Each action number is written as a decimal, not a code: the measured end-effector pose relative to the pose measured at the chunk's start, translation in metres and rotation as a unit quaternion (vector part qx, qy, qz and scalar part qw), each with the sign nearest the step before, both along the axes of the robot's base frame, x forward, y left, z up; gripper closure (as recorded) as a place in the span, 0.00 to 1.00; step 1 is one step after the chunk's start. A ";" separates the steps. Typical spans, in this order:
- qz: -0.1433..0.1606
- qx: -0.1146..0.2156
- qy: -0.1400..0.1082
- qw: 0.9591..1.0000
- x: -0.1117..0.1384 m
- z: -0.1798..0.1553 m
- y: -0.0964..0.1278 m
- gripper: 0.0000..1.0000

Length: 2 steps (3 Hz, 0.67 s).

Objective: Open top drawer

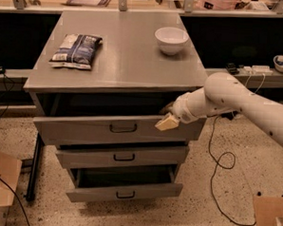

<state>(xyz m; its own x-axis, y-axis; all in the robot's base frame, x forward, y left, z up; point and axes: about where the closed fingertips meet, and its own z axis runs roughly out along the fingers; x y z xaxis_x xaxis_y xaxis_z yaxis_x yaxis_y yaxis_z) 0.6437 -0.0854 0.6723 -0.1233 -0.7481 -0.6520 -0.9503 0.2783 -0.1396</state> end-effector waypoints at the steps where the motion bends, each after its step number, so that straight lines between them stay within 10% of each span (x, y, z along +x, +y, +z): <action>1: 0.001 -0.006 0.003 1.000 -0.001 0.000 0.000 0.58; 2: 0.007 -0.029 0.014 0.999 -0.006 -0.003 0.000 0.34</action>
Offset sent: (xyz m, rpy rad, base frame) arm -0.0198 -0.0021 -0.0082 -0.1921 0.0882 0.0413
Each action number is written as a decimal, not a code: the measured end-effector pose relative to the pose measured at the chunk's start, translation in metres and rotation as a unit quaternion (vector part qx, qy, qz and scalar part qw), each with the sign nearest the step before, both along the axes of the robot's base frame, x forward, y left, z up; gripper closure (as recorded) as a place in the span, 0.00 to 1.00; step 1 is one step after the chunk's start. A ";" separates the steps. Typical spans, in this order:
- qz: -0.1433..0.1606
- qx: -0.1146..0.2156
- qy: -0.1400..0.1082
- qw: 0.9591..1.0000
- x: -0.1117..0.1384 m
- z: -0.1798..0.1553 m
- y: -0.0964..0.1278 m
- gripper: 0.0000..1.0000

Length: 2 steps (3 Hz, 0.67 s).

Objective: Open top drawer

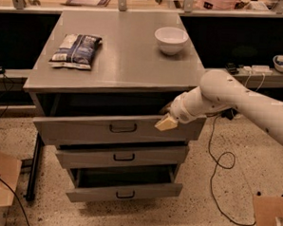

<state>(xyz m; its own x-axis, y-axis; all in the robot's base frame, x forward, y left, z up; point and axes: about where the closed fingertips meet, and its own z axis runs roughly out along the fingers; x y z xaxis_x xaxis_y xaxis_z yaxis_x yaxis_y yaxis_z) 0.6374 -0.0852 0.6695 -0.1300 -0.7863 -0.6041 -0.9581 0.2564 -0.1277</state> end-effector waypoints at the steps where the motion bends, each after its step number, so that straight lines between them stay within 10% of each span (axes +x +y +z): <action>1: 0.012 -0.028 0.029 0.999 -0.021 -0.007 -0.002 0.37; 2: 0.012 -0.028 0.029 0.999 -0.021 -0.004 -0.002 0.60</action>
Offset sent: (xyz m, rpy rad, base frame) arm -0.1717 -0.0308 -0.0440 -0.3583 0.4464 0.1560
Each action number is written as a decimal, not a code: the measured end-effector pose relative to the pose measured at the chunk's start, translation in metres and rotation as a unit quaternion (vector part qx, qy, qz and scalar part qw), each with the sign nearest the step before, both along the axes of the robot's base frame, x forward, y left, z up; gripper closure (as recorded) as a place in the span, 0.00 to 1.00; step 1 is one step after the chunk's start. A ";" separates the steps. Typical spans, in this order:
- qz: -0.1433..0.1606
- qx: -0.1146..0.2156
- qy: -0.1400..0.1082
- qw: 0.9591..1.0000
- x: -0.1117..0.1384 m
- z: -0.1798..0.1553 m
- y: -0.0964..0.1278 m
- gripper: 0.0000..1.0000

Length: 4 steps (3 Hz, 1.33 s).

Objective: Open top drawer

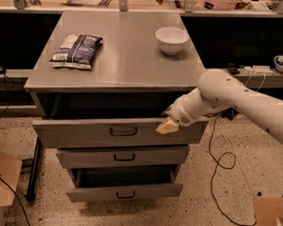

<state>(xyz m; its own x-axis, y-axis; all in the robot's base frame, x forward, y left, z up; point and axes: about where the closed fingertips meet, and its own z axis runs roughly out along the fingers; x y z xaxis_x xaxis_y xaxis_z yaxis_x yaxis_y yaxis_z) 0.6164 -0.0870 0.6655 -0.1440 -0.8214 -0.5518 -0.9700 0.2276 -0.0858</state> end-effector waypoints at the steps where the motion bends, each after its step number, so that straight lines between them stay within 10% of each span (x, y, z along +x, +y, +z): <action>1: 0.002 -0.003 0.005 1.000 -0.004 0.001 0.000 0.61; 2: 0.021 -0.046 0.044 0.998 -0.033 -0.004 0.000 0.71; 4: 0.014 -0.050 0.068 0.996 -0.059 -0.009 -0.007 0.28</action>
Offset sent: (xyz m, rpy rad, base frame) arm -0.1910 -0.0167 -0.0542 -0.3595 0.5305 0.2472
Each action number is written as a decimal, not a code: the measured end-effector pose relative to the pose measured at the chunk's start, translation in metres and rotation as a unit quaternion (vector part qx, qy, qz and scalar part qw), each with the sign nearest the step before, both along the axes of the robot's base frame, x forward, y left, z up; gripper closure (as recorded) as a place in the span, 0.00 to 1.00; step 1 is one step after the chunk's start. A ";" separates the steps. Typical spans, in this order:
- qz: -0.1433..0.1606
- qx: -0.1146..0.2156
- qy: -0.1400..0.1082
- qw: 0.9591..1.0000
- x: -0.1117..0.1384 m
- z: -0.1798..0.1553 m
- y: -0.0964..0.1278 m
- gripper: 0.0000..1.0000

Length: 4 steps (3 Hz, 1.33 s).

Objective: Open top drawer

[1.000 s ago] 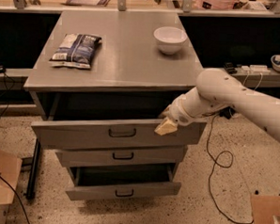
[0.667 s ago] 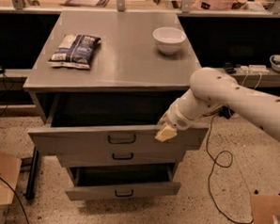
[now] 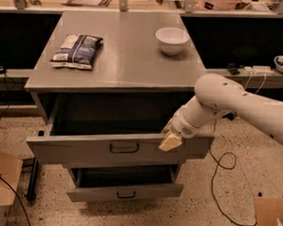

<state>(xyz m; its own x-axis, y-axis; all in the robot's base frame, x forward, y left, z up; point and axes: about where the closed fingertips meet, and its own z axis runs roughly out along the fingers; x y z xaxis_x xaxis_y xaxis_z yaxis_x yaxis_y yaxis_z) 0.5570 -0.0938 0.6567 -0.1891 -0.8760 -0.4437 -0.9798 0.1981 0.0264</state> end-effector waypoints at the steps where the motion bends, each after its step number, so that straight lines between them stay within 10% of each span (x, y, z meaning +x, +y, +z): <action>1: 0.000 0.000 0.000 1.000 0.000 0.000 0.000 0.04; 3: 0.009 -0.028 0.038 0.999 -0.027 -0.010 -0.005 0.00; 4: 0.009 -0.046 0.076 0.996 -0.053 -0.014 -0.008 0.26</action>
Offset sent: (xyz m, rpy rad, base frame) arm 0.0000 0.0000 0.0000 0.0000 0.0000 0.0000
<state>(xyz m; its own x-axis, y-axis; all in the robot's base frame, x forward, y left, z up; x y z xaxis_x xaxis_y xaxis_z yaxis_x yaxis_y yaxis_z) 0.5040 -0.1021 0.6422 -0.2311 -0.9159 -0.3281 -0.9694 0.1881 0.1576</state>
